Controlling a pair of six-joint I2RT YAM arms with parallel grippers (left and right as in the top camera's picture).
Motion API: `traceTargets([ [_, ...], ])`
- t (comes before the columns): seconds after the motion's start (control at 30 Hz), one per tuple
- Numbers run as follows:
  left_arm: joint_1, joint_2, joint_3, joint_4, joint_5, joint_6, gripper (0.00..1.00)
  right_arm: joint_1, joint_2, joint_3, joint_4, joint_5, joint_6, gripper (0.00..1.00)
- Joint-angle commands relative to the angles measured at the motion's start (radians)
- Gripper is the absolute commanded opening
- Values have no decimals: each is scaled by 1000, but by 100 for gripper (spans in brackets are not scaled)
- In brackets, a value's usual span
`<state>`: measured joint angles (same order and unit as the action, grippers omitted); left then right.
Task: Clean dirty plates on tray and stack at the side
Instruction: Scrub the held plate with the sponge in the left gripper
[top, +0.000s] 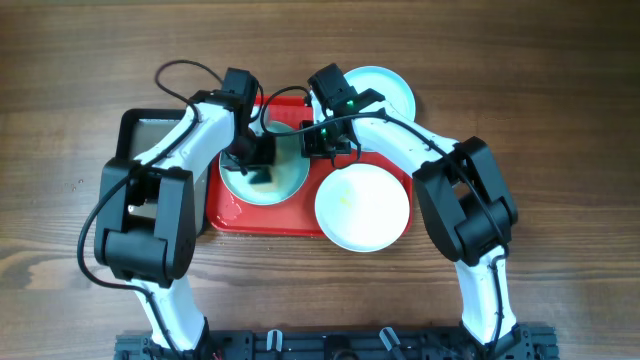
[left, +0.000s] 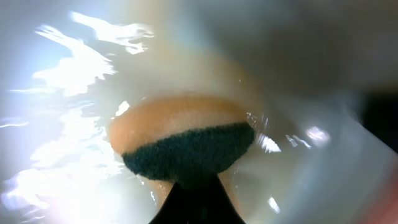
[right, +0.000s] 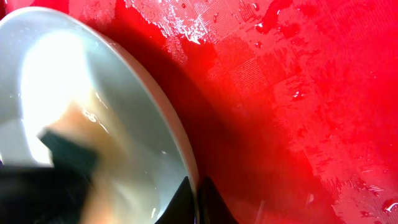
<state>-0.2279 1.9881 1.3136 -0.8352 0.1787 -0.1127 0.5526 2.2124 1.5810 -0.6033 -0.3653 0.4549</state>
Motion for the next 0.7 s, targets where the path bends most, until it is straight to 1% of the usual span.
traceTargets([
  [0.0, -30, 60, -53, 19, 375, 191, 4, 16, 15, 12, 6, -63, -7, 4],
  [0.1, -30, 60, -53, 147, 359, 180, 4, 16, 15, 12, -5, -63, -7, 4],
  [0.13, -30, 60, -53, 192, 315, 153, 4, 16, 15, 12, -8, -63, -7, 4],
  [0.17, -30, 60, -53, 241, 242, 104, 4, 16, 15, 12, -9, -63, -7, 5],
  [0.23, -30, 60, -53, 332, -12, -39, 4, 16, 15, 11, -11, -63, -7, 4],
  [0.3, -30, 60, -52, 344, -271, -180, 4, 16, 15, 11, -11, -63, -7, 4],
  [0.37, -29, 60, -49, 306, -408, -256, 4, 16, 15, 11, -11, -63, -8, 4],
  [0.43, -29, 60, -26, 219, -483, -293, 4, 16, 15, 11, -11, -62, -8, 4],
  [0.57, -27, 60, 69, 58, -521, -297, 4, 16, 15, 11, -12, -62, -8, 4],
  [0.67, 2, 60, 237, -107, -505, -296, 4, 15, 15, 11, -23, -47, -10, 4],
])
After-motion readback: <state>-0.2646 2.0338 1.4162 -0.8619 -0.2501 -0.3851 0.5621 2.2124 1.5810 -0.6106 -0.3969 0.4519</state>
